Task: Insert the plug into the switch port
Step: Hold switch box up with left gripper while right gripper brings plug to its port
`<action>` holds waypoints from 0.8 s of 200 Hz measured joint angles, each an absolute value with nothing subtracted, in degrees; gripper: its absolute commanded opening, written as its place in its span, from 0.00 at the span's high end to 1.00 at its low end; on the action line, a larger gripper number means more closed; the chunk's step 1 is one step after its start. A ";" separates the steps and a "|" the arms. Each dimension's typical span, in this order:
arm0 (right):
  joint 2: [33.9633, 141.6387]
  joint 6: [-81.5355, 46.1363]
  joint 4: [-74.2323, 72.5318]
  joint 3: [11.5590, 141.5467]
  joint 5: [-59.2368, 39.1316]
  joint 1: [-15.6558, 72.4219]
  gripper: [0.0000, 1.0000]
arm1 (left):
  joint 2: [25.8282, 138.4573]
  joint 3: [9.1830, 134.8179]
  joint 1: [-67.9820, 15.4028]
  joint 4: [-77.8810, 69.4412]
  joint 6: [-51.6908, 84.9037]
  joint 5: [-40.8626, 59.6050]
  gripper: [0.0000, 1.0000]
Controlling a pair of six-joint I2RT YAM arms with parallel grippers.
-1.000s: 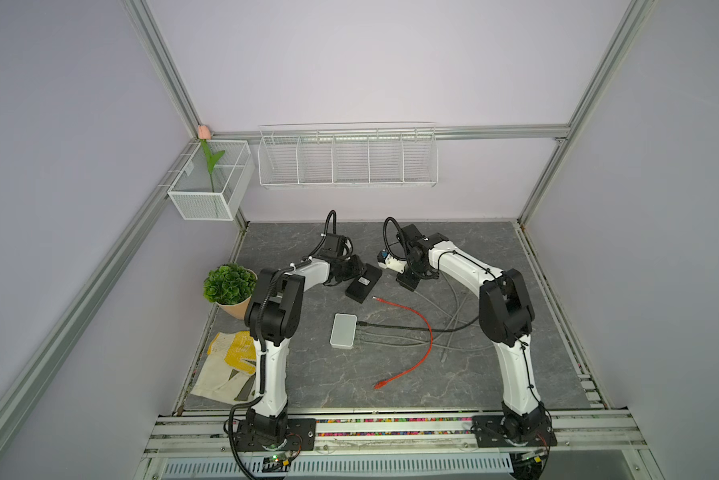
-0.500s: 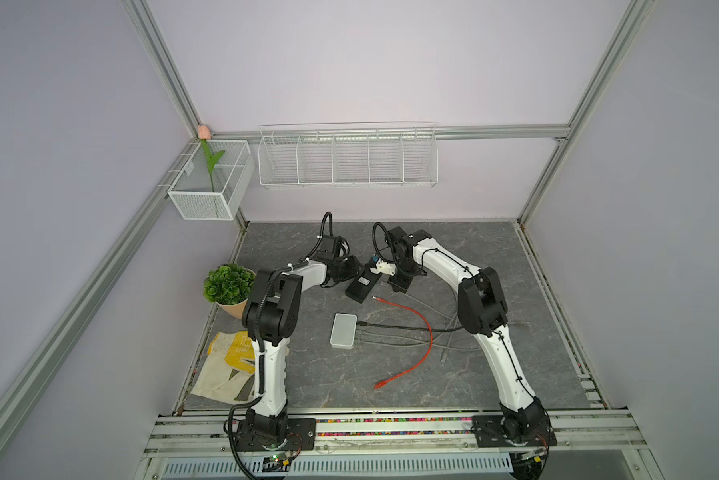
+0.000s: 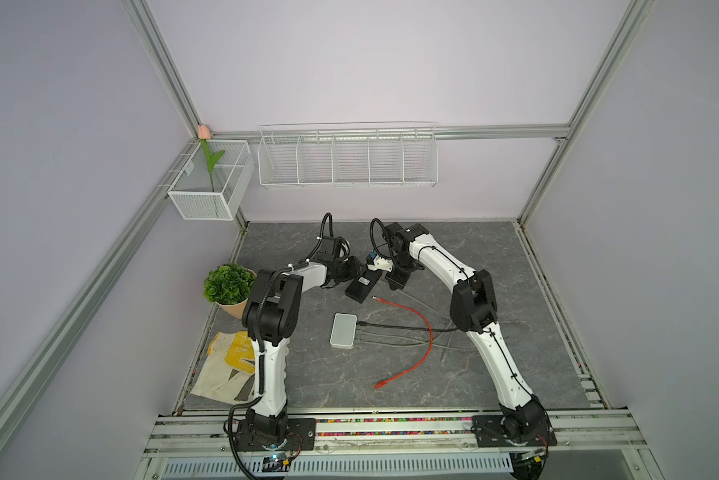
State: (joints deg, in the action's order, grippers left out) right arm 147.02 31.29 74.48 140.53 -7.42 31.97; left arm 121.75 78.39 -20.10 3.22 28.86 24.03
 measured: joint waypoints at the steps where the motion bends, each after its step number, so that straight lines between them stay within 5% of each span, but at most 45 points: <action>1: 147.13 31.29 74.54 140.75 -7.44 31.94 0.93 | 121.75 78.39 -20.10 3.22 28.86 24.03 0.62; 160: 149.23 30.85 76.34 141.97 -7.79 30.74 0.93 | 121.49 76.16 -22.48 -0.16 29.95 24.01 0.64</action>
